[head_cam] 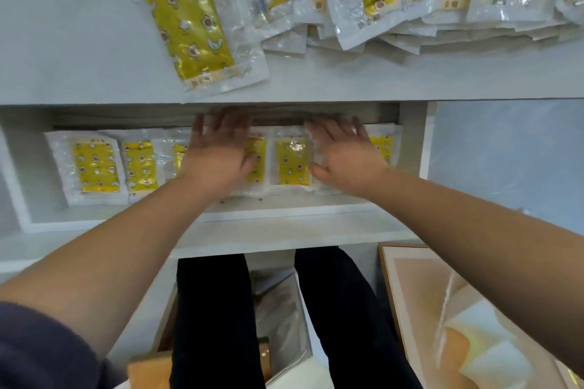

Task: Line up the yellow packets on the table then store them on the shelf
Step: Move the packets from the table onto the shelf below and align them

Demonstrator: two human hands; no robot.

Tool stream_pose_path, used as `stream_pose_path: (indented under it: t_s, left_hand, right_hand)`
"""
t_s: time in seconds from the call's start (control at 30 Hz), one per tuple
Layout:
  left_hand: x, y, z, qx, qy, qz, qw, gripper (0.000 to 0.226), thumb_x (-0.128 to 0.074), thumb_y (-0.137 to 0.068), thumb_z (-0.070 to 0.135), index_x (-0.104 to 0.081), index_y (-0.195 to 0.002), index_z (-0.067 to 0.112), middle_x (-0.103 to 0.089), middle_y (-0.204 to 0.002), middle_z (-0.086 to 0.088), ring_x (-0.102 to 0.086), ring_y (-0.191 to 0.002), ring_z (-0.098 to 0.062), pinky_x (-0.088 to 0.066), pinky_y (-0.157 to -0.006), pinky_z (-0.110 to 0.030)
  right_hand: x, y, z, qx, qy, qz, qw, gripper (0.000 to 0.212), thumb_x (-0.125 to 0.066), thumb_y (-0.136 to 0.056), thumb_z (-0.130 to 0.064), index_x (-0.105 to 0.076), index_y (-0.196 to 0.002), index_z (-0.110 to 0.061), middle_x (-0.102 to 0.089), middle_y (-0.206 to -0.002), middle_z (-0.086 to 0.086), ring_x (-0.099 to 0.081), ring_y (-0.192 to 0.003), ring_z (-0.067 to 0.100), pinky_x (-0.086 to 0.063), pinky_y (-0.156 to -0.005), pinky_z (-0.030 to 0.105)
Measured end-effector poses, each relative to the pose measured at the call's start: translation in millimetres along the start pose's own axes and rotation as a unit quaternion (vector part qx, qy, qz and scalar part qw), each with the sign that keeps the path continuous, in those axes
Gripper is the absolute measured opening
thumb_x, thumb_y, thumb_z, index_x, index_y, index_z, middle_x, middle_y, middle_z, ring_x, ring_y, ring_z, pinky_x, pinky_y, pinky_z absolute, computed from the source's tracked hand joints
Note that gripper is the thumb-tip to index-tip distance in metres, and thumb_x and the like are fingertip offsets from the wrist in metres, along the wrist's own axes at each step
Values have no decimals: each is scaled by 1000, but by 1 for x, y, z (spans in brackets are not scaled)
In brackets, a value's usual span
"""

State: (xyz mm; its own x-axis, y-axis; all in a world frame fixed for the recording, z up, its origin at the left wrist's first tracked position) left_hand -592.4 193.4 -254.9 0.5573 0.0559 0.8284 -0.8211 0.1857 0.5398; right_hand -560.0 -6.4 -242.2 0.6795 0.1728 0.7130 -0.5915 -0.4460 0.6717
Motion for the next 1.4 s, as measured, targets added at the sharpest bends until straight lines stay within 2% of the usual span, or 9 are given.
stream_pose_path:
  t_s: [0.13, 0.27, 0.43, 0.6, 0.73, 0.87, 1.03, 1.23, 1.4]
  left_hand:
    - [-6, 25, -68, 68, -28, -54, 996, 61, -47, -91, 38, -36, -144, 9, -38, -143, -18, -37, -129, -39, -24, -110, -55]
    - [-8, 37, -91, 37, -26, -87, 995, 56, -47, -92, 37, -37, -142, 14, -32, -148, -14, -33, -133, -36, -23, -111, -51]
    - [2, 49, -128, 105, -28, -63, 992, 63, -50, -89, 32, -31, -146, 10, -36, -143, -15, -32, -133, -34, -25, -111, -49]
    - [2, 70, -174, 142, 4, -143, 979, 73, -52, -90, 32, -16, -151, 15, -25, -153, -12, -26, -141, -31, -17, -115, -54]
    - [31, 86, -162, 90, 18, -153, 984, 64, -51, -90, 31, -27, -147, 15, -35, -148, -10, -31, -139, -26, -19, -115, -55]
    - [92, 101, -111, 9, 105, -144, 984, 33, -44, -91, 30, -54, -121, 21, -60, -122, -3, -56, -110, -26, -44, -96, -43]
    - [174, 90, -55, 79, 271, -18, 959, 16, -52, -91, 30, -59, -104, 24, -62, -103, 5, -60, -94, -20, -51, -76, -36]
    - [205, 36, -27, 329, 320, 26, 888, 88, -72, -76, 54, -28, -140, 12, -36, -137, -9, -40, -126, -29, -44, -92, -45]
    - [197, 0, -10, 431, 387, -9, 815, 100, -73, -75, 53, -15, -145, 12, -34, -142, -11, -46, -125, -35, -40, -99, -51]
  right_hand:
    - [7, -35, -65, 19, -6, 7, 1000, 67, -47, -93, -33, -19, -152, -18, -26, -154, 6, -29, -138, 31, -15, -116, 47]
    - [-2, -49, -112, 35, 10, -35, 999, 69, -50, -89, -30, -20, -151, -19, -24, -153, 4, -24, -139, 29, -13, -118, 48]
    - [4, -57, -131, -5, 29, -53, 998, 77, -54, -88, -30, -12, -152, -20, -21, -155, 5, -24, -141, 28, -11, -117, 52]
    - [14, -64, -151, -33, 13, -83, 996, 74, -52, -90, -27, -14, -152, -22, -19, -157, 2, -22, -143, 27, -11, -117, 51]
    - [44, -38, -173, -57, -50, -57, 995, 64, -48, -90, -23, -25, -150, -19, -31, -153, 6, -30, -140, 27, -21, -115, 50]
    - [90, 10, -182, -57, -138, -29, 988, 51, -48, -91, -22, -41, -141, -19, -46, -141, 4, -44, -128, 27, -36, -106, 44]
    - [144, 54, -148, -107, -245, 58, 962, 36, -49, -93, -21, -55, -128, -20, -55, -131, -1, -53, -117, 20, -46, -94, 38]
    - [195, 63, -94, -162, -264, 232, 922, 43, -54, -86, -14, -52, -129, -20, -31, -152, 3, -27, -141, 22, -30, -110, 44]
    - [216, 45, -38, -235, -250, 209, 916, 61, -57, -89, -22, -34, -145, -26, -6, -162, 7, -8, -148, 27, -23, -115, 48]
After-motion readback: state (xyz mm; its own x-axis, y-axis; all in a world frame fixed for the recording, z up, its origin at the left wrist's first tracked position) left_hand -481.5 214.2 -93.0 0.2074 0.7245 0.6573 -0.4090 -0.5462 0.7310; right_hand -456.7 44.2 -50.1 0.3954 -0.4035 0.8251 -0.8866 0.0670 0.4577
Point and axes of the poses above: each hand's wrist, its own y-axis away from the middle knuckle, its own x-axis out of the back of the hand, z = x × y, the point moved 4 cm from there along -y, towards the middle knuckle
